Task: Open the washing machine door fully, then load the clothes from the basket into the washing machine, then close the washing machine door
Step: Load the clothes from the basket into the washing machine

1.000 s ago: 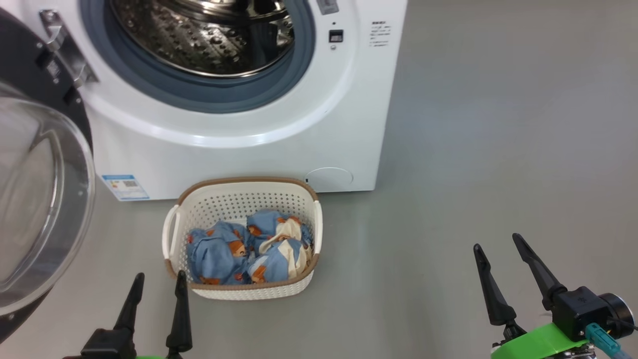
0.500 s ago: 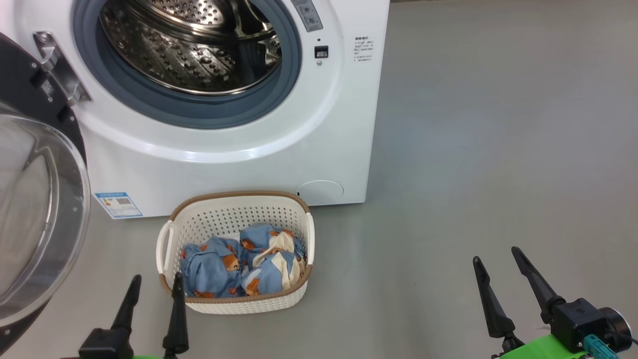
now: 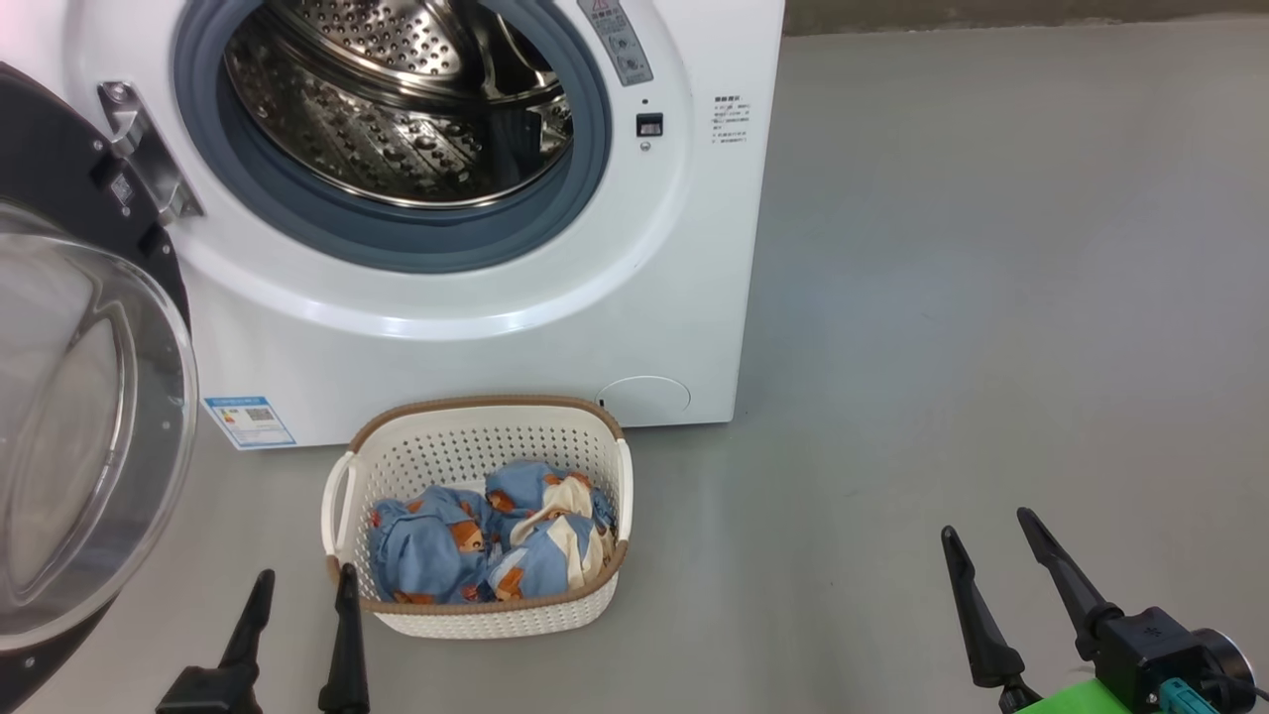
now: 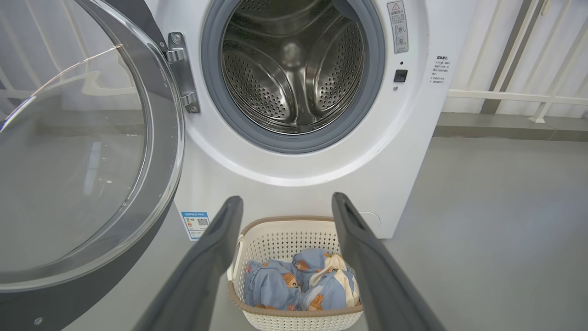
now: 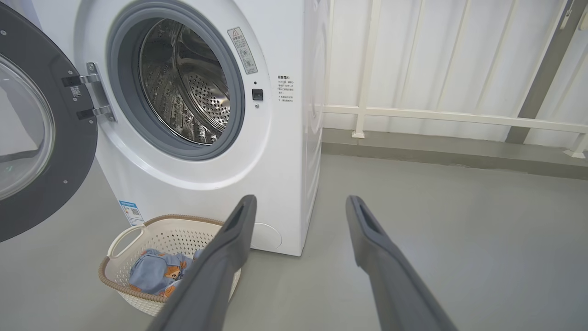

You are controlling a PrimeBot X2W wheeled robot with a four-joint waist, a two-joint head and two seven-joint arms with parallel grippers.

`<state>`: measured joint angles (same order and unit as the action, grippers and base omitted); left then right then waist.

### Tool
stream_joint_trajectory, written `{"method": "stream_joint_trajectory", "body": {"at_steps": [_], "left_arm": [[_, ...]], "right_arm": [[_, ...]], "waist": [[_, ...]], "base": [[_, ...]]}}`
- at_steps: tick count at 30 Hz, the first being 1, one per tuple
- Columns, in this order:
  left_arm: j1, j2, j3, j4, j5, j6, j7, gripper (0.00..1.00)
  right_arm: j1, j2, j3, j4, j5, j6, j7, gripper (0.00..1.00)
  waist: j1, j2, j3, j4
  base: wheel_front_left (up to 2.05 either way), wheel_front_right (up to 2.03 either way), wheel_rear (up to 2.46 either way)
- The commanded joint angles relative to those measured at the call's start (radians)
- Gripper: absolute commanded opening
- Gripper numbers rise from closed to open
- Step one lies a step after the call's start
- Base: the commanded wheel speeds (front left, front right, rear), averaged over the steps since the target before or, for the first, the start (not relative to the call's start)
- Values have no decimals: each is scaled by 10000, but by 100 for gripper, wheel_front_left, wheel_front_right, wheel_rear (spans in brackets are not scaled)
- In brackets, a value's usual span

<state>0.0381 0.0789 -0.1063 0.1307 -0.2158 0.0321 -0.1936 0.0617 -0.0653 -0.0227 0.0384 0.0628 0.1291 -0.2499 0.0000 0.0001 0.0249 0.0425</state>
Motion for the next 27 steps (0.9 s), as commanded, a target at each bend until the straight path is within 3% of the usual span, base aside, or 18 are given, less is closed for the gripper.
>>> {"method": "stream_joint_trajectory", "body": {"at_steps": [1, 27], "left_arm": [[-136, 159, 298, -177, -63, 95, -27, 100], [-151, 327, 119, -102, -161, 241, -55, 100]], "right_arm": [[-106, -35, 188, -200, -23, 16, -118, 100], [-52, -30, 202, -159, 39, 16, -118, 100]], "waist": [[0, -1, -47, 3], [0, -1, -185, 5]], "base": [[0, 0, 0], [0, 0, 0]]}}
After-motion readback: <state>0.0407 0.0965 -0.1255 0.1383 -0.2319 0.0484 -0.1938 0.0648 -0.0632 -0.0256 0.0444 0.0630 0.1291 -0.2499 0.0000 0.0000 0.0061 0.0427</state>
